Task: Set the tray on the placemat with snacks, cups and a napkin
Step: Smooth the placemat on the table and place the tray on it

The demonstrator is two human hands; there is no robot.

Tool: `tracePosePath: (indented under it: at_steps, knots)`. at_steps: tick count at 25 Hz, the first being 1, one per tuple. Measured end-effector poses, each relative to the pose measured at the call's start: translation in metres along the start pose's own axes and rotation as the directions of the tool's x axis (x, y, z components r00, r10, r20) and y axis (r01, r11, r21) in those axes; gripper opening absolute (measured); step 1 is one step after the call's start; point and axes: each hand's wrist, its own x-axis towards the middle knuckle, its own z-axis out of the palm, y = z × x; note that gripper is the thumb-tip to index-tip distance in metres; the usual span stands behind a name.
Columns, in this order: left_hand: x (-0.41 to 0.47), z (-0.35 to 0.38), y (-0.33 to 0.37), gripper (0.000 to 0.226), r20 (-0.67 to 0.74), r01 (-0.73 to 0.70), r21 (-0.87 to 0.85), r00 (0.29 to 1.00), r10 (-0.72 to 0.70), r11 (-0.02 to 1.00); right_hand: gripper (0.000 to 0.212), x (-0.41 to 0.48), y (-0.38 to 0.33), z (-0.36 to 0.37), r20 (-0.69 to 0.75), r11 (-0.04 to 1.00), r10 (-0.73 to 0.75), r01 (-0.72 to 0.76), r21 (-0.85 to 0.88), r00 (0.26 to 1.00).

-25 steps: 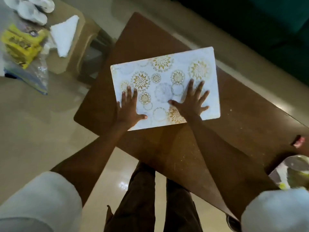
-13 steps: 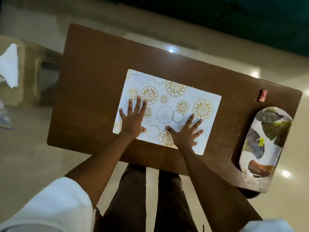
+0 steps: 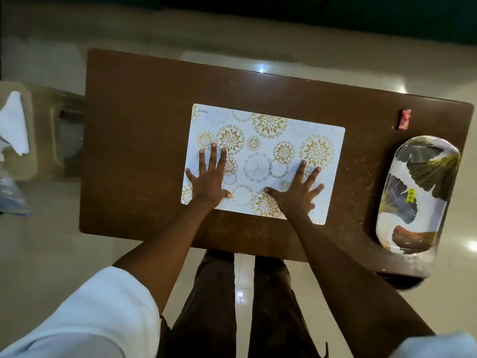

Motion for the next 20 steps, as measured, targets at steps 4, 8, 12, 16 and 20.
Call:
tracePosePath:
  at_steps: [4,8,12,16,20]
  knots:
    - [-0.002,-0.001,0.000,0.137,0.007,0.009,-0.027,1.000,-0.009,1.000,0.138,0.001,0.001,0.002,-0.016,1.000,-0.004,0.004,-0.006,1.000]
    - [-0.009,0.003,0.002,0.137,0.007,0.023,-0.041,1.000,-0.022,0.999,0.138,0.002,0.005,0.004,-0.023,1.000,-0.017,0.017,-0.012,1.000]
    - [-0.013,0.004,0.004,0.137,0.015,0.023,-0.056,1.000,-0.023,0.998,0.137,0.001,0.009,0.004,-0.028,0.999,-0.026,0.025,-0.021,0.999]
    - [-0.011,0.004,0.002,0.137,0.013,0.020,-0.077,1.000,-0.019,0.997,0.138,0.003,0.008,0.005,-0.030,1.000,-0.021,0.021,-0.017,0.999]
    - [-0.012,0.004,0.002,0.137,0.012,0.022,-0.077,1.000,-0.022,0.997,0.138,0.002,0.008,0.006,-0.031,1.000,-0.019,0.019,-0.004,0.999]
